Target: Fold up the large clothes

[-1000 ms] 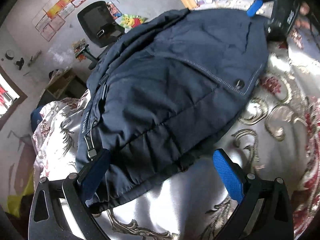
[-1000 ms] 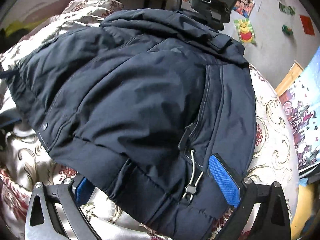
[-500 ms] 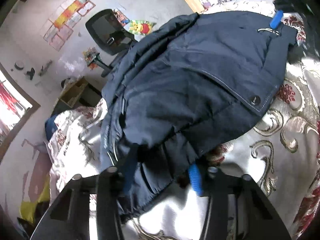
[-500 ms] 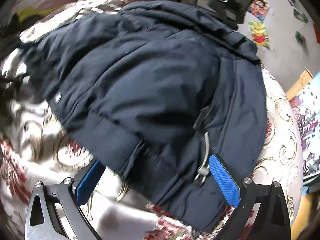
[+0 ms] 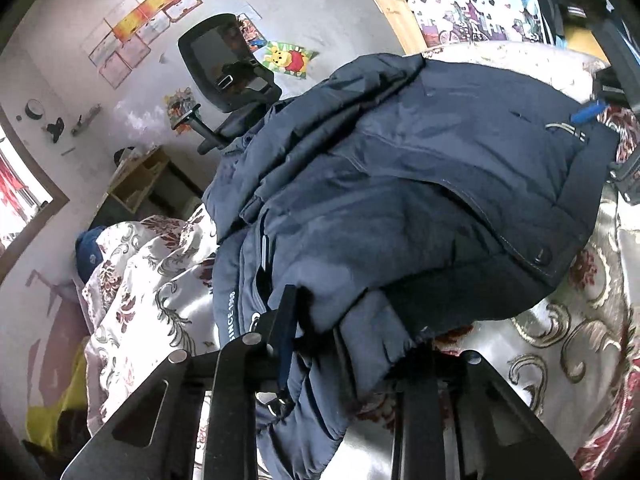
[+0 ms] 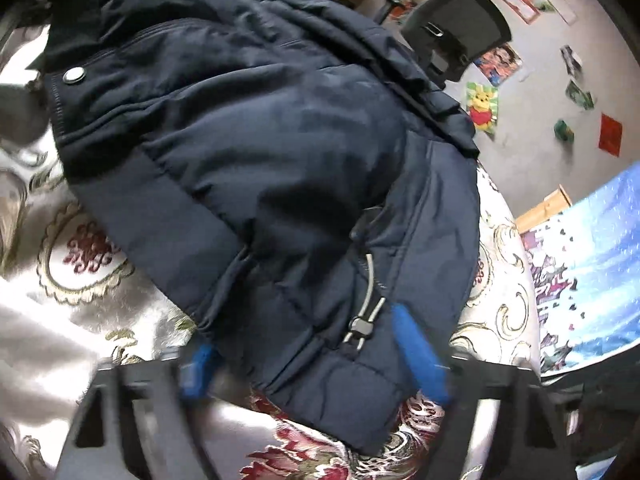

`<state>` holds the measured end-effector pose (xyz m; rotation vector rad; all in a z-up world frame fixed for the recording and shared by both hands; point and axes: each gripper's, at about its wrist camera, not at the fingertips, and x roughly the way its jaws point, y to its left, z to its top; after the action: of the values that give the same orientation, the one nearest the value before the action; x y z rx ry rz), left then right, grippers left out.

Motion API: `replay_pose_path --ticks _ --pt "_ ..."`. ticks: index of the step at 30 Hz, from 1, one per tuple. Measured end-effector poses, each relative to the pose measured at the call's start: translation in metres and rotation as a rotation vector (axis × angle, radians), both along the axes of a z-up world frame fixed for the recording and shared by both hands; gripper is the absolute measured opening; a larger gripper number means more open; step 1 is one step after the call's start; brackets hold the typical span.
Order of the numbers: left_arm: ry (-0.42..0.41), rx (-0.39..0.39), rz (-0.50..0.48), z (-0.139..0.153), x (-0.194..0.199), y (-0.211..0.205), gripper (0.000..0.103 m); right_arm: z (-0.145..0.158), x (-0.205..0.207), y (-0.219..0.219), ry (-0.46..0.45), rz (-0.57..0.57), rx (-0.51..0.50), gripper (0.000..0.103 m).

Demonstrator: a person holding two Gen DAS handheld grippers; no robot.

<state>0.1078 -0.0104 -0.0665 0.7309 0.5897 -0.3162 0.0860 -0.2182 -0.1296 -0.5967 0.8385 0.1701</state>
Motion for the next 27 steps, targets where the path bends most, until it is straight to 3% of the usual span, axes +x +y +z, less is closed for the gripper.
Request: replay_pose_path --ticks 2,3,4,7,15,20,27 --pt "0.007 -0.011 0.000 0.009 0.001 -0.002 0.020 0.013 0.000 0.000 -0.025 0.015 0.037 0.035" --pt "0.011 -0.020 0.003 0.013 0.002 -0.002 0.018 0.021 -0.002 0.002 -0.050 0.024 0.048 0.020" --pt "0.015 -0.030 0.009 0.019 0.005 -0.003 0.016 0.030 -0.003 0.005 -0.077 0.026 0.056 0.016" --pt "0.041 -0.076 0.039 0.037 0.016 -0.002 0.013 0.067 0.003 0.002 -0.158 0.007 0.132 0.011" --pt "0.042 -0.255 0.150 0.106 0.048 0.004 0.009 0.164 0.023 -0.010 -0.417 -0.043 0.215 0.008" --pt "0.038 -0.346 0.197 0.136 0.060 0.013 0.008 0.195 0.035 -0.015 -0.473 -0.060 0.289 0.007" --pt "-0.016 -0.399 0.198 0.161 0.051 0.022 0.007 0.220 0.028 -0.021 -0.540 -0.062 0.357 0.007"
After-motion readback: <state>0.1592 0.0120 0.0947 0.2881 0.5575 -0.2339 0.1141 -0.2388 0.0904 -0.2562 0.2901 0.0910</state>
